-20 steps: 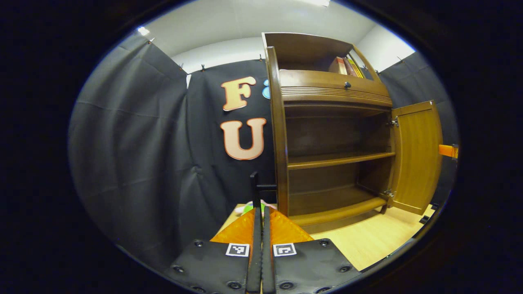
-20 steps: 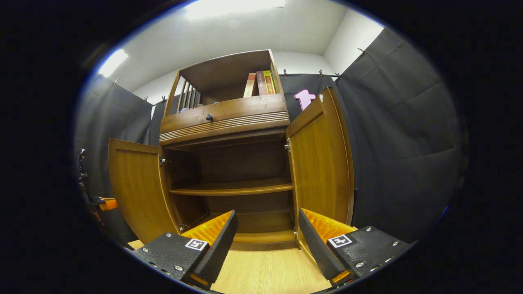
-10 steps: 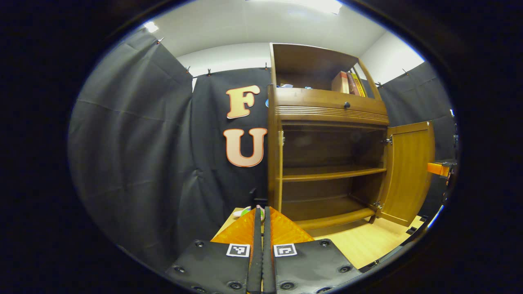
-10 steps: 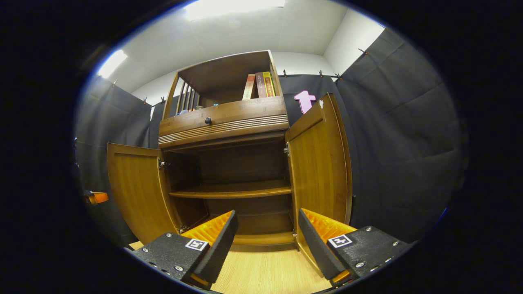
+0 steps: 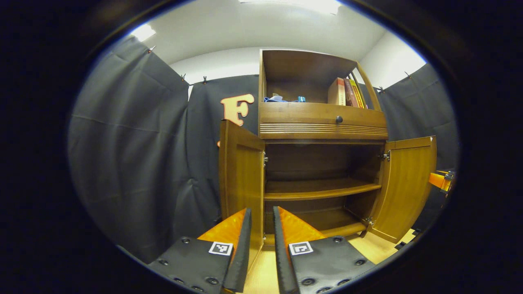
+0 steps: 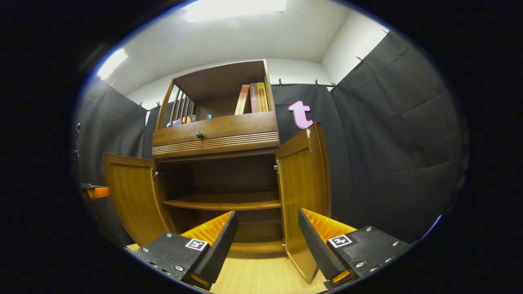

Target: Open the right door of the double-door shoe cabinet with the right hand, and open the left door with the left hand.

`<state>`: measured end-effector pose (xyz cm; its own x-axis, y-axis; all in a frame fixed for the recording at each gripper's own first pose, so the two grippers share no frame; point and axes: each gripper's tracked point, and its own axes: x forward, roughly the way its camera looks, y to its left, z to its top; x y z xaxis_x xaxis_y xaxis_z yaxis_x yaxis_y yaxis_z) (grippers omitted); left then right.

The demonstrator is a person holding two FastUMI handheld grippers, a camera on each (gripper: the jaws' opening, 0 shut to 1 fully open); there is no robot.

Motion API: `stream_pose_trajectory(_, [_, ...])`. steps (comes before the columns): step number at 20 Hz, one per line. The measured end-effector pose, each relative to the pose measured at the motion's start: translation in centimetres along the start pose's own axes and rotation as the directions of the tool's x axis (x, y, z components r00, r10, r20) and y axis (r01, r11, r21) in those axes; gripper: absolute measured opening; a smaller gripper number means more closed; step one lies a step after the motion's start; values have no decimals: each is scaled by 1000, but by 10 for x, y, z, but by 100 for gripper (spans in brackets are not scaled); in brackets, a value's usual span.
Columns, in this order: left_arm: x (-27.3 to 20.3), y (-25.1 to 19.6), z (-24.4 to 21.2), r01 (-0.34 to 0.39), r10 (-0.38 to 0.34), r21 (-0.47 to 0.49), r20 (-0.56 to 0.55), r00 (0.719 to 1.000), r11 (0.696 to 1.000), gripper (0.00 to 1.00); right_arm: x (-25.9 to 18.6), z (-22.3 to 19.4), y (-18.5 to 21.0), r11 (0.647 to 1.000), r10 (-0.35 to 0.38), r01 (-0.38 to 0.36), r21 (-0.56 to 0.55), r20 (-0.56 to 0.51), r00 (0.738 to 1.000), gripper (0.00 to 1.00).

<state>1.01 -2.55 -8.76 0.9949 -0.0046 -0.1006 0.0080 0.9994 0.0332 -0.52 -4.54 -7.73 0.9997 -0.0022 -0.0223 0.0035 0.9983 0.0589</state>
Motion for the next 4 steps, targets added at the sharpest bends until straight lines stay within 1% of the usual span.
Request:
stream_pose_trajectory(2, [4,-19,5,25,-25,-13,5,1000,1000,49,-1,2,-6,1000,-12,12,-6,0,1000,100])
stream_pose_trajectory(3, [6,-29,8,43,-43,-17,12,999,999,60,-1,3,-7,1000,-14,14,-8,0,1000,100])
stream_pose_trajectory(4, [4,-37,9,55,-55,-19,19,998,998,60,-1,4,-7,1000,-15,15,-12,-2,1000,100])
